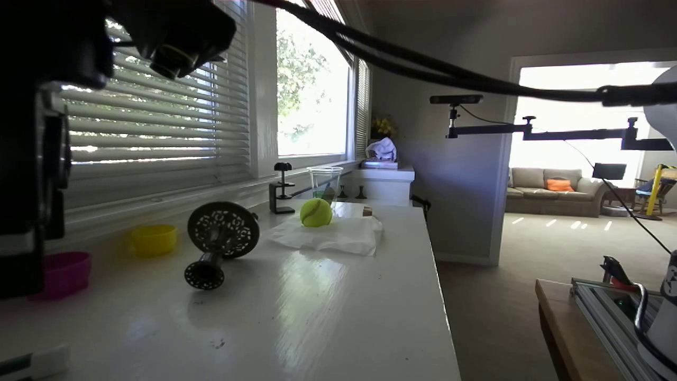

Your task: Put the marker in the cup

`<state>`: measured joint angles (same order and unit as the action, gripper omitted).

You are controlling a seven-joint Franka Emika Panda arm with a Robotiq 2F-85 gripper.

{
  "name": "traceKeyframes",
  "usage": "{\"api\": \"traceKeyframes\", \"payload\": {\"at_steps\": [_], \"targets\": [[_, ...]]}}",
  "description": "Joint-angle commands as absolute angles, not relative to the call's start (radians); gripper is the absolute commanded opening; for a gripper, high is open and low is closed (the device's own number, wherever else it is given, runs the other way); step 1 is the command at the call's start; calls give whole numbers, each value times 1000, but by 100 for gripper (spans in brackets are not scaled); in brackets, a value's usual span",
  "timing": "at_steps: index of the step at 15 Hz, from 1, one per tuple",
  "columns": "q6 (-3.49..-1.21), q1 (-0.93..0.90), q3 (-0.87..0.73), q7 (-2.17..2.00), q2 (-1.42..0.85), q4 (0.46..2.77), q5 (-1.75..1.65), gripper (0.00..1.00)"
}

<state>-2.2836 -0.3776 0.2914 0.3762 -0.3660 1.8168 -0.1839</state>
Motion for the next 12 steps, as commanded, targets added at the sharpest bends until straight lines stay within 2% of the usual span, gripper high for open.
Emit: {"api": "traceKeyframes", "payload": {"at_steps": [1, 8, 12], "targets": [[-2264, -402, 290, 318, -463, 1707, -232, 100], [-2258, -408, 295, 386, -581, 1588, -219, 99], [-2250, -417, 292, 380, -620, 1555, -219, 85]]}}
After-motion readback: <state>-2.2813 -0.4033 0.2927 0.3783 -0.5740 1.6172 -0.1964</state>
